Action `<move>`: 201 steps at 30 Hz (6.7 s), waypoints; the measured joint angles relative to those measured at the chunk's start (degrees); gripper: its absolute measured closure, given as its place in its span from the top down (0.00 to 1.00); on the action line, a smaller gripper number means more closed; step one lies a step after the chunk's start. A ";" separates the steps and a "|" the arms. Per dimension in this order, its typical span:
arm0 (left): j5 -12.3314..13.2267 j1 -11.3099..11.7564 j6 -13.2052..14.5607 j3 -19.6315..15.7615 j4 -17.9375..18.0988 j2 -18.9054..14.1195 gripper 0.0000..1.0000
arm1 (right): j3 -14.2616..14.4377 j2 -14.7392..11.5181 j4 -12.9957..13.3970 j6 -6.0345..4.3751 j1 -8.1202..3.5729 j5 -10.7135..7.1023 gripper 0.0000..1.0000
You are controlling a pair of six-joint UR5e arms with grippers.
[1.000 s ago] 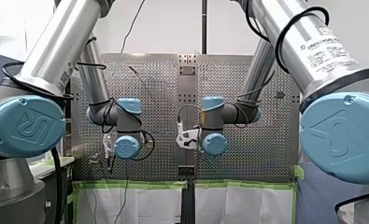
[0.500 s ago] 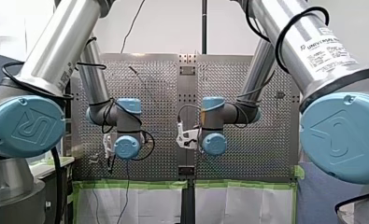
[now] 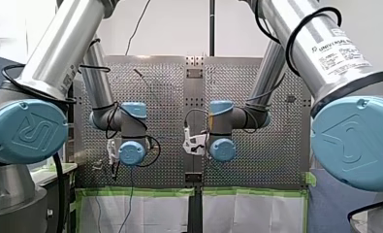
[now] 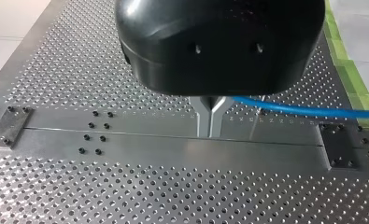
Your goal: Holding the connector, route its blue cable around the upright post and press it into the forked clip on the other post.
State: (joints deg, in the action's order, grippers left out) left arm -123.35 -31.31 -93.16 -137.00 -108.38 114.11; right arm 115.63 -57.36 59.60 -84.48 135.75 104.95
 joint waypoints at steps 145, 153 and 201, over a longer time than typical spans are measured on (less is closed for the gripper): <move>1.05 0.53 0.35 -1.93 0.18 0.61 0.00 | 0.35 4.13 0.00 -0.17 1.14 -0.17 0.00; 1.05 0.53 0.35 -1.93 0.18 0.61 0.00 | 0.35 4.13 -0.01 -0.17 1.14 -0.17 0.00; -6.59 8.43 -3.66 13.78 -18.40 -13.72 0.00 | -12.11 -17.49 -21.62 -2.85 -0.09 -2.92 0.00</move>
State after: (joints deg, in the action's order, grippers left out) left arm -129.94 -22.88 -96.82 -123.21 -126.78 100.39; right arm 103.52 -74.85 37.98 -87.33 135.66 102.03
